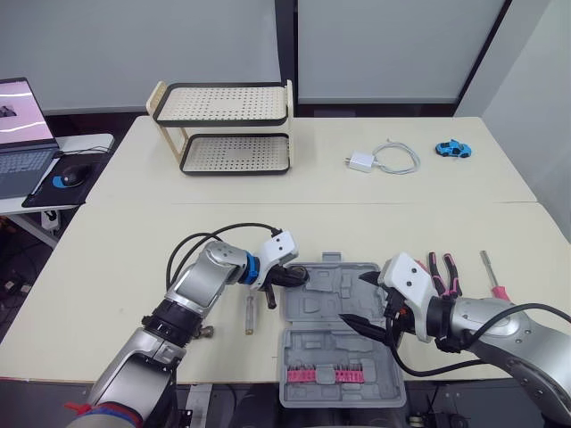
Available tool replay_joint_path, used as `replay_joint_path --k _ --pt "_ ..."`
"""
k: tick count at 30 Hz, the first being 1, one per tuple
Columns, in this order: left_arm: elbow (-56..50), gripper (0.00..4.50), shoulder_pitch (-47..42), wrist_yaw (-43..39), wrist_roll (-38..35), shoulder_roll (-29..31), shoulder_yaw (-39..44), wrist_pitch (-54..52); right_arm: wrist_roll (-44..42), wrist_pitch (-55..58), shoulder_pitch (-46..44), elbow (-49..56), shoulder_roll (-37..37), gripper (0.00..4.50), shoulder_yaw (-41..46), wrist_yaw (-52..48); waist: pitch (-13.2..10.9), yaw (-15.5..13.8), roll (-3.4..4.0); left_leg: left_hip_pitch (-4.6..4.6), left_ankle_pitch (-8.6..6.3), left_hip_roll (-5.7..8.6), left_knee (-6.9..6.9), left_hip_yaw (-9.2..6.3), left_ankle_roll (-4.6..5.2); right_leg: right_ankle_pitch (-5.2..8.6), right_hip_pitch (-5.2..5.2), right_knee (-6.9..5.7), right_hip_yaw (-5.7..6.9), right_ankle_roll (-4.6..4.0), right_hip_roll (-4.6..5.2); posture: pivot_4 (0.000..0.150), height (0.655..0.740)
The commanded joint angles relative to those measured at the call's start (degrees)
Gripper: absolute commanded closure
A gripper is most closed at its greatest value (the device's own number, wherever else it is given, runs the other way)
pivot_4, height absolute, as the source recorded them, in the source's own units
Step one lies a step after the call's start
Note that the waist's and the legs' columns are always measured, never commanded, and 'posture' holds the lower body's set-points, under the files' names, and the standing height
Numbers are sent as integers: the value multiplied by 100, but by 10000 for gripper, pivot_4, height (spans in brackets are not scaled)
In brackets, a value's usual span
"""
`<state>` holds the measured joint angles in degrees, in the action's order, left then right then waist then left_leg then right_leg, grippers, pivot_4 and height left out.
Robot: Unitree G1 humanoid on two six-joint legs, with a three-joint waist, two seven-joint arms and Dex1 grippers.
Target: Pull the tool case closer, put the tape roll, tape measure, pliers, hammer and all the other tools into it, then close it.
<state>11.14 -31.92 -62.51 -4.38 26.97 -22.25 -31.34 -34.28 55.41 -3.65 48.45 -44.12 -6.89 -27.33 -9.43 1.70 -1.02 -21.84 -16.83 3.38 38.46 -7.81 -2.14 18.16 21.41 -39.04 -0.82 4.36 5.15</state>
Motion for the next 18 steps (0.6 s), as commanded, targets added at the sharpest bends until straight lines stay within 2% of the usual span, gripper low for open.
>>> replay_joint_path --k 1,6,9,16,18 --pt "6 44774 -94 22 78 -44 -49 182 45 -122 5 212 29 0 86 3 0 -2 0 0 0 0 0 0 0 0 0 0 0 0 0 1500 7400" --pt "32 44774 -137 18 112 -91 -33 180 62 -112 23 219 26 0 105 -12 0 -2 0 0 0 0 0 -1 -1 0 0 0 0 0 0 1500 7400" --pt "8 38263 -179 22 89 -103 19 160 56 -97 27 224 19 0 122 -16 0 -2 0 0 0 1 0 0 -1 0 0 0 0 0 0 1500 7400" --pt "-668 15484 -245 -129 -242 164 294 -240 3 -79 92 256 -29 0 269 -58 0 4 0 -1 1 0 0 0 -2 0 0 0 -1 0 0 1500 7400" --pt "-889 15484 -247 -241 -377 327 372 -393 -12 -79 102 263 -31 0 308 -72 0 10 0 0 1 -2 -1 0 -2 0 1 0 0 0 -1 1500 7400"
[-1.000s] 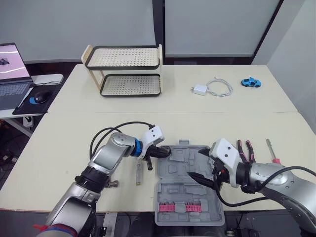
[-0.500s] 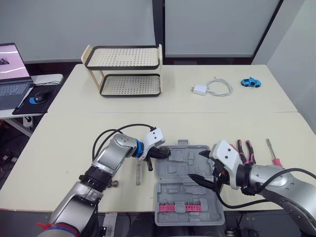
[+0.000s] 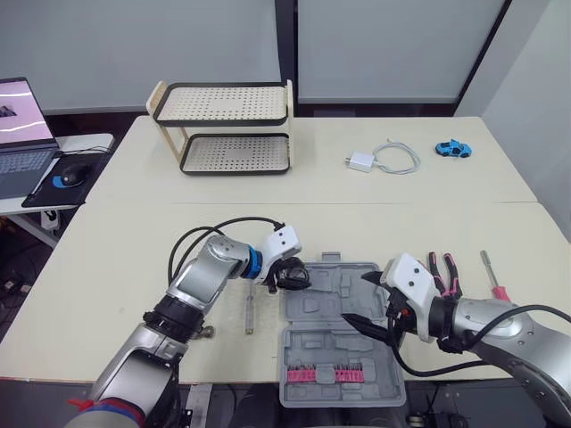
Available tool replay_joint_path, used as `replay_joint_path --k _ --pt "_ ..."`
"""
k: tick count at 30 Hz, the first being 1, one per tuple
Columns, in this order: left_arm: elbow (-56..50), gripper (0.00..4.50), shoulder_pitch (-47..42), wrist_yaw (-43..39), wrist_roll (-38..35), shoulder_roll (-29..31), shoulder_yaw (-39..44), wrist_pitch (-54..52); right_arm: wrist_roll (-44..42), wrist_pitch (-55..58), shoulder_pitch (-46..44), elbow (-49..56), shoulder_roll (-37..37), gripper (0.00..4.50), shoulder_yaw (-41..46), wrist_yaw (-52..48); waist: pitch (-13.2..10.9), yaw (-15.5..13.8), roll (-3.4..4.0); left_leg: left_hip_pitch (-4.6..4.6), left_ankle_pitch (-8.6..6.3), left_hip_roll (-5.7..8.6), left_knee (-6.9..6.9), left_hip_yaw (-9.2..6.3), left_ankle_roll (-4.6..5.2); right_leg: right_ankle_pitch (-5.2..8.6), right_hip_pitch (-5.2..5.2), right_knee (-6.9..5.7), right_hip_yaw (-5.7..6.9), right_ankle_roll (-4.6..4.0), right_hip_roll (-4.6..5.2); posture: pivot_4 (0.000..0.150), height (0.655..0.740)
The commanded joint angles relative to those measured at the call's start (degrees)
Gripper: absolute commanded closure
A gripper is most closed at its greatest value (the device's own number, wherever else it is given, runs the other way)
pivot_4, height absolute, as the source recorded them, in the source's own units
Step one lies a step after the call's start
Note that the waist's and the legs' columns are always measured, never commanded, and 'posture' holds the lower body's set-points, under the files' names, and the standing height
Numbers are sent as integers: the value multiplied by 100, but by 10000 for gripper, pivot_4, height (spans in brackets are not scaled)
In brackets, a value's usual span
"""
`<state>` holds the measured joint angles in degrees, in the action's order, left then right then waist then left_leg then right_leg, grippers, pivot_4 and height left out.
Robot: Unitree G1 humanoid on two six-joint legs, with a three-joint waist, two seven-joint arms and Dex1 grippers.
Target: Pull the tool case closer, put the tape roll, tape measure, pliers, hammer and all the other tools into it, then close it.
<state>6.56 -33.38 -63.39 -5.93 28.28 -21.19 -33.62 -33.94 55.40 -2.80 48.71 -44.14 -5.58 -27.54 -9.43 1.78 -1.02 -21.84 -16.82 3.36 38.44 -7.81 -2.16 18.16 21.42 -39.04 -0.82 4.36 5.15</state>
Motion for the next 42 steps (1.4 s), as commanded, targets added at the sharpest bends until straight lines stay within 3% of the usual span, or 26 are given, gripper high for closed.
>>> replay_joint_path --k 1,6,9,13,30,42 --pt "-509 15484 -93 -205 -262 278 294 -149 -42 -94 19 237 -27 0 187 -56 0 2 0 1 0 -1 0 -1 0 0 0 0 0 0 -1 1500 7400" --pt "-417 15484 128 -492 -456 380 485 710 42 -230 -19 173 27 0 182 -50 0 -12 0 0 1 1 0 1 -1 0 -1 3 -2 0 2 1500 7400" --pt "-97 21172 163 -537 -348 333 438 1259 108 -291 -51 132 15 0 119 -57 0 -13 0 0 1 1 0 0 -2 0 -2 4 -1 0 3 1500 7400" --pt "196 33579 157 -532 -257 241 380 1676 124 -293 -81 139 42 0 92 -68 0 -13 0 0 1 1 0 1 -2 0 -1 3 -1 0 3 1500 7400" --pt "2399 33579 -149 -176 387 -647 236 3393 335 -382 -126 167 90 0 -116 -110 0 -12 -1 -1 0 7 2 2 1 0 -1 2 2 0 3 1500 7400" --pt "3324 33579 -74 -98 646 -713 251 3819 217 -196 -282 224 100 0 -11 -121 8 1 -3 5 0 7 1 2 0 0 -3 1 2 0 0 1500 7400"
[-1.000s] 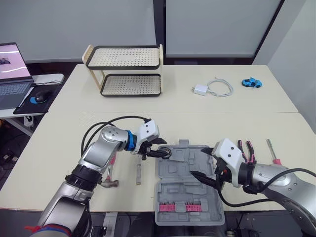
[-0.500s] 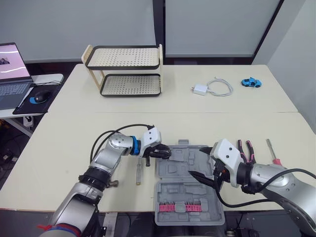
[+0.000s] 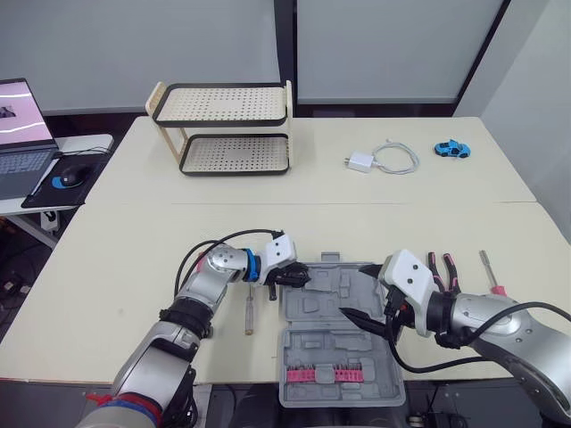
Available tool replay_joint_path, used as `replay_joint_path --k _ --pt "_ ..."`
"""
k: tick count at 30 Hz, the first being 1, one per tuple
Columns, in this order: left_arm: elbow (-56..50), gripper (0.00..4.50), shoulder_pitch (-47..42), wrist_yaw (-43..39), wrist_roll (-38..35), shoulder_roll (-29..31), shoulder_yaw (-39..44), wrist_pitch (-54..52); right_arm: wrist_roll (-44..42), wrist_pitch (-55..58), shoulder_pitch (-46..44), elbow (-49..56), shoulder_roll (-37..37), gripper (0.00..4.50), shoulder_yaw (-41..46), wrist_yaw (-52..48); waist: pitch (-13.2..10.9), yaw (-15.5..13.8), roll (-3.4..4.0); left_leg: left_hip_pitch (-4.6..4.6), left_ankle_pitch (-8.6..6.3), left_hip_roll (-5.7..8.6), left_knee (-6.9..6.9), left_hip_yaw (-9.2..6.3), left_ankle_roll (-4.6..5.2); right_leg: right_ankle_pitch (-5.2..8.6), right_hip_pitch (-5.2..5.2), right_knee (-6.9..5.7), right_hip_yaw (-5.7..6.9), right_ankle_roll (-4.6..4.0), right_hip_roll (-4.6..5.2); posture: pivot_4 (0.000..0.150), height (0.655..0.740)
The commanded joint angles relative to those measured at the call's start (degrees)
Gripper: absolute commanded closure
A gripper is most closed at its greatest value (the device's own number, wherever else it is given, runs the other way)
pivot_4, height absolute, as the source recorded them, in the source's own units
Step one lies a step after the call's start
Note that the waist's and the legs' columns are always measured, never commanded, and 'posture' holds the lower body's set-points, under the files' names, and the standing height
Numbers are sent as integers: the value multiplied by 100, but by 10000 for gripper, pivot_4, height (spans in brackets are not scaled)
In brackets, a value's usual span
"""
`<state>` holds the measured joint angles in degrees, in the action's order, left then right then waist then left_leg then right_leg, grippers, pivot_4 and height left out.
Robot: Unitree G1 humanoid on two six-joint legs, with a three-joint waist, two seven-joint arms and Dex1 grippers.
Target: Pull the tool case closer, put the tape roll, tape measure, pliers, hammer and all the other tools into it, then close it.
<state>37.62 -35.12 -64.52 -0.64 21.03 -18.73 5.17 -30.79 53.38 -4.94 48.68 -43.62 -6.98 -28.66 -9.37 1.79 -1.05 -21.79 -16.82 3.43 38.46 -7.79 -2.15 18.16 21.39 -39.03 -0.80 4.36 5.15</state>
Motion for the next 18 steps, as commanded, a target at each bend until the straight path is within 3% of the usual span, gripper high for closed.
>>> replay_joint_path --k 1,10,18 --pt "207 33579 105 10 93 0 20 -66 -103 12 -77 230 49 0 132 -9 3 -1 0 0 0 0 0 0 0 0 -1 0 1 0 0 1500 7400" --pt "-446 33579 23 -148 -336 123 390 -421 -117 -85 -85 212 179 0 254 -14 3 4 -1 -2 -1 0 0 -1 1 0 2 -1 0 0 0 1500 7400" --pt "-2890 33579 356 -263 -1248 1106 1266 -2125 -426 -179 67 298 225 0 1042 -68 3 8 1 -5 2 -7 -1 -4 -3 0 4 1 -4 0 2 1500 7400"
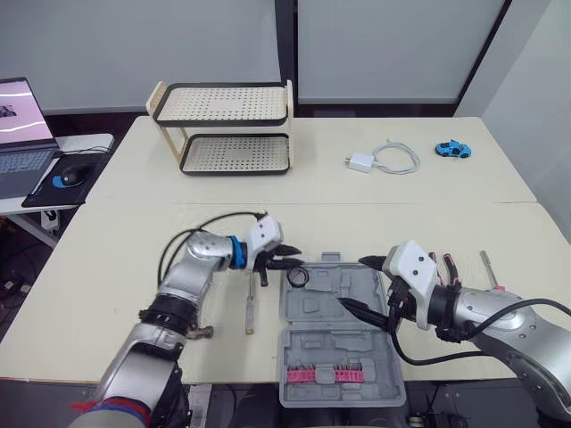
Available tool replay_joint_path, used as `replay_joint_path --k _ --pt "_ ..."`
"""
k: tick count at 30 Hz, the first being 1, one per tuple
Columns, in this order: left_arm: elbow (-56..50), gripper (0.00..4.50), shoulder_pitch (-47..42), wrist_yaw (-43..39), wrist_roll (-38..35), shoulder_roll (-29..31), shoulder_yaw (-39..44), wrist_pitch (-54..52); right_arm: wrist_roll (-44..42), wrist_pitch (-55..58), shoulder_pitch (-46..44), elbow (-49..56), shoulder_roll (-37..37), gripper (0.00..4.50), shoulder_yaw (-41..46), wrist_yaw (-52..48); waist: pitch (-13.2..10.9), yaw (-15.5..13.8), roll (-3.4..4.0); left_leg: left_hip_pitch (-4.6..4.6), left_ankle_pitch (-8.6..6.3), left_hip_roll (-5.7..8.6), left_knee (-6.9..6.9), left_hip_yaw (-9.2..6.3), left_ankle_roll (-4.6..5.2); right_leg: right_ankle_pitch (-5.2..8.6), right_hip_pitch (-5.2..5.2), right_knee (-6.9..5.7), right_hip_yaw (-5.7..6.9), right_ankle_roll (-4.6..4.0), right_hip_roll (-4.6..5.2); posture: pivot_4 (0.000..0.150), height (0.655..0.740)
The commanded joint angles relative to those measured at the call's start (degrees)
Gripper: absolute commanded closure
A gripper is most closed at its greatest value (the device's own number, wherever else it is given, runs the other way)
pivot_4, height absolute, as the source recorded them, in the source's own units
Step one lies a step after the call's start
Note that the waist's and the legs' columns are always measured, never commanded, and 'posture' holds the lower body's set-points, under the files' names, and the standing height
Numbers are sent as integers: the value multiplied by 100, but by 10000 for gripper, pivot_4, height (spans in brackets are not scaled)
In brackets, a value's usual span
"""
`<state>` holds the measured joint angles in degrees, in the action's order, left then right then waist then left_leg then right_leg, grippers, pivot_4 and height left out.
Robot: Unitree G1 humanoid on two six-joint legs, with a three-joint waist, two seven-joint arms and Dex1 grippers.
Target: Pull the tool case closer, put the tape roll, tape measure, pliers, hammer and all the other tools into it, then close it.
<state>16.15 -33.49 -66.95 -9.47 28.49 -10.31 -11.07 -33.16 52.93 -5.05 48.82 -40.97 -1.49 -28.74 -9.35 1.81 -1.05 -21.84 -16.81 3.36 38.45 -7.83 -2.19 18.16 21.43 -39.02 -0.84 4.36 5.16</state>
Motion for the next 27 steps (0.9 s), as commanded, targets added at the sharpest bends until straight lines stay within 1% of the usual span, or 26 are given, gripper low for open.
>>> replay_joint_path --k 1,3,5,8,13,18,19,20,22,27 --pt "-964 33579 331 -31 -458 583 611 -595 -221 -147 159 309 -100 0 688 -98 1 10 3 4 0 0 -3 1 0 0 0 0 -2 0 0 1500 7400" --pt "-1273 33579 713 16 -584 1103 1094 -755 -256 -214 450 308 -296 0 1239 -271 1 25 3 7 0 -3 -14 3 0 0 4 0 -4 0 -1 1500 7400" --pt "-1350 33579 1169 119 -660 1581 1586 -833 -188 -373 849 242 -525 0 1771 -511 1 24 4 14 0 -5 -31 6 1 0 7 2 -7 0 -1 1500 7400" --pt "-1185 33579 1982 193 -693 2057 2302 -501 126 -858 1636 -47 -817 0 2573 -1044 1 -12 4 13 -8 -6 -37 6 15 0 8 5 -5 0 -1 1500 7400" --pt "-946 33579 3199 514 -610 2186 3166 124 754 -2202 2827 -1111 -1032 0 3802 -2297 0 -91 2 22 -10 -1 -36 15 18 0 -12 15 -6 0 9 1500 7400" --pt "-288 33579 4160 396 -637 2394 3724 515 1233 -3069 3573 -2328 -1090 0 4628 -3045 0 -95 2 42 -11 -9 -48 24 19 1 -23 14 -11 -2 7 1500 7400" --pt "-186 29895 4286 410 -656 2391 3794 556 1319 -3224 3663 -2565 -1098 0 4693 -3142 0 -88 2 46 -11 -10 -52 25 19 2 -26 15 -11 -3 6 1500 7400" --pt "-181 28209 4420 446 -653 2369 3847 620 1370 -3332 3727 -2788 -1107 0 4763 -3221 0 -84 2 49 -11 -11 -53 29 20 2 -28 17 -13 -3 6 1500 7400" --pt "-194 22177 4698 477 -709 2329 4016 614 1392 -3460 3847 -3156 -1111 0 4929 -3392 0 -81 2 54 -12 -10 -53 33 20 3 -32 17 -18 -3 7 1500 7400" --pt "-178 6563 5261 493 -892 2280 4331 499 1389 -3556 4016 -3632 -1197 0 5136 -3754 1 -81 4 58 -12 -15 -58 34 20 5 -32 17 -20 -7 9 1500 7400"
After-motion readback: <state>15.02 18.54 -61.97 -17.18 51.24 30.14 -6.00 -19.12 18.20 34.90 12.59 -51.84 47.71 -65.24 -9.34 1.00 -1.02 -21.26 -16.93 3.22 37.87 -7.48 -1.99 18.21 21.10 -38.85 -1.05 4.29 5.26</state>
